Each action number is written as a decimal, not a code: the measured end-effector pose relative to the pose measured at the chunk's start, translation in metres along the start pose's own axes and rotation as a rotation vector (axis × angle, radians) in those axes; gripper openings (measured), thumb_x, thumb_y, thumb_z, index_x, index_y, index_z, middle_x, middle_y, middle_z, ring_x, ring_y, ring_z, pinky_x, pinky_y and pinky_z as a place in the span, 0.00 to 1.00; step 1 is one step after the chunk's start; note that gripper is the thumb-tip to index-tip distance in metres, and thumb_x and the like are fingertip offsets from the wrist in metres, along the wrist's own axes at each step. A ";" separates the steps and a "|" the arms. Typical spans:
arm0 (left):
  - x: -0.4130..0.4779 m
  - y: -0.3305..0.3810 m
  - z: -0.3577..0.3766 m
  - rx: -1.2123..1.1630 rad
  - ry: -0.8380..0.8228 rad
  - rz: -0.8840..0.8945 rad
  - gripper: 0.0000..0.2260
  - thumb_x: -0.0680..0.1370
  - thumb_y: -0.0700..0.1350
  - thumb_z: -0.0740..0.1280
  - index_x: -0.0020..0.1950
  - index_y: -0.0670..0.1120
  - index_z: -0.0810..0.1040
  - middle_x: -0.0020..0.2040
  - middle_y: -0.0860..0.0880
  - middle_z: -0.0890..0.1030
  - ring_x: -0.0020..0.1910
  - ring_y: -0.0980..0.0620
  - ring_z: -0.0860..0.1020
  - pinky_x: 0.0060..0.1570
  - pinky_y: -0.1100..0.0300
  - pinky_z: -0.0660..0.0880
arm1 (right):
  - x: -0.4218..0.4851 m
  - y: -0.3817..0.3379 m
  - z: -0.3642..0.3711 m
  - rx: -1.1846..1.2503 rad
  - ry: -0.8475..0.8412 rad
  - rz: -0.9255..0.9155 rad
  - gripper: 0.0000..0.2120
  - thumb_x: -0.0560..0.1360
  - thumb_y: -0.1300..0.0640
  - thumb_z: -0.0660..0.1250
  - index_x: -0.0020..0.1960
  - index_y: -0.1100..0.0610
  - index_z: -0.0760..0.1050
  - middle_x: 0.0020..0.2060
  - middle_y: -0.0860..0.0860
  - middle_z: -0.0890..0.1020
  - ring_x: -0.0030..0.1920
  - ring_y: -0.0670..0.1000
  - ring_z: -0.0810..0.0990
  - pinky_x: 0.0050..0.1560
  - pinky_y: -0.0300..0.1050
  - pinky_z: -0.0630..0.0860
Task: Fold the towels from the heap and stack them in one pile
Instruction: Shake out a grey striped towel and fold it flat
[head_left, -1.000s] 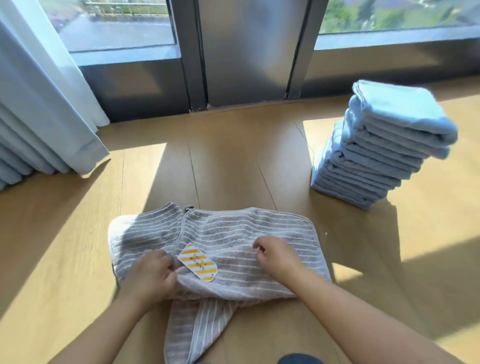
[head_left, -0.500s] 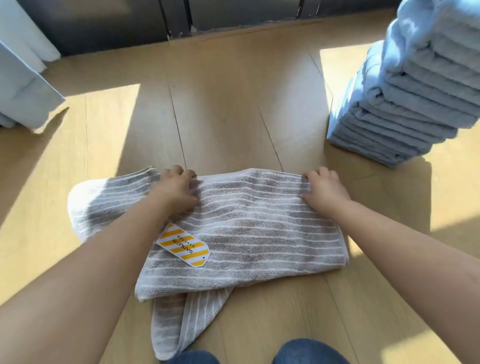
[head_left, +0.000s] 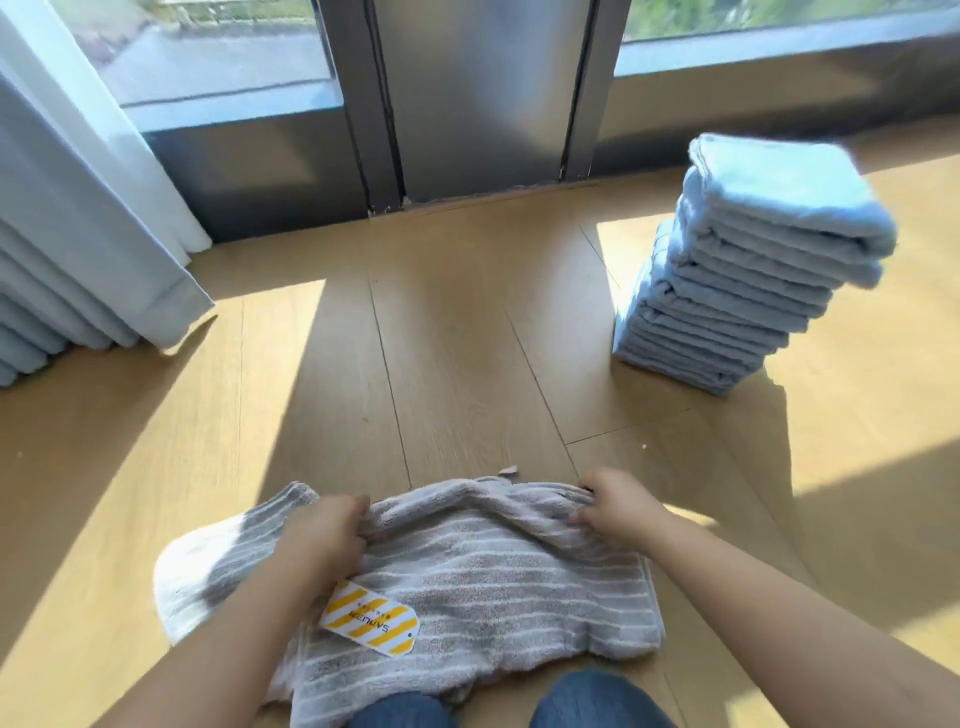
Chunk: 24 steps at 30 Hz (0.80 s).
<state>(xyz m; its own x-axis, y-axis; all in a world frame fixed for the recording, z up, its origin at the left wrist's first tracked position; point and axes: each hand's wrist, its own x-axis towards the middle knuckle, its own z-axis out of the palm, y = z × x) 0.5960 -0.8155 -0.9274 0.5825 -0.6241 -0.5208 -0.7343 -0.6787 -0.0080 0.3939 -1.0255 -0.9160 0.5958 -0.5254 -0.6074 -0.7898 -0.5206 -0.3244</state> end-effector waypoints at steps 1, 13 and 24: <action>-0.004 -0.003 -0.011 -0.051 0.028 0.002 0.03 0.74 0.42 0.60 0.46 0.48 0.70 0.51 0.47 0.79 0.51 0.47 0.77 0.43 0.59 0.70 | -0.007 -0.005 -0.013 0.040 0.037 -0.019 0.09 0.74 0.56 0.66 0.36 0.54 0.70 0.34 0.50 0.72 0.42 0.51 0.71 0.33 0.41 0.64; -0.075 -0.028 -0.190 -0.131 0.423 0.008 0.10 0.78 0.52 0.57 0.43 0.47 0.67 0.39 0.48 0.74 0.43 0.46 0.72 0.38 0.58 0.64 | -0.081 -0.050 -0.158 0.385 0.514 -0.264 0.08 0.74 0.60 0.66 0.48 0.64 0.80 0.36 0.55 0.79 0.38 0.50 0.74 0.44 0.47 0.74; -0.105 -0.041 -0.230 -0.109 0.720 0.028 0.07 0.78 0.44 0.57 0.46 0.45 0.74 0.40 0.47 0.75 0.41 0.46 0.71 0.43 0.57 0.68 | -0.112 -0.075 -0.190 0.433 0.690 -0.363 0.09 0.74 0.59 0.67 0.52 0.62 0.80 0.43 0.56 0.80 0.47 0.53 0.76 0.55 0.51 0.75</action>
<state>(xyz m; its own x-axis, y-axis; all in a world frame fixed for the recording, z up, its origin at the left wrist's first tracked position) 0.6454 -0.8116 -0.6762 0.6767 -0.7160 0.1717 -0.7351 -0.6703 0.1019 0.4137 -1.0556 -0.6858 0.6650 -0.7384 0.1124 -0.4380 -0.5075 -0.7420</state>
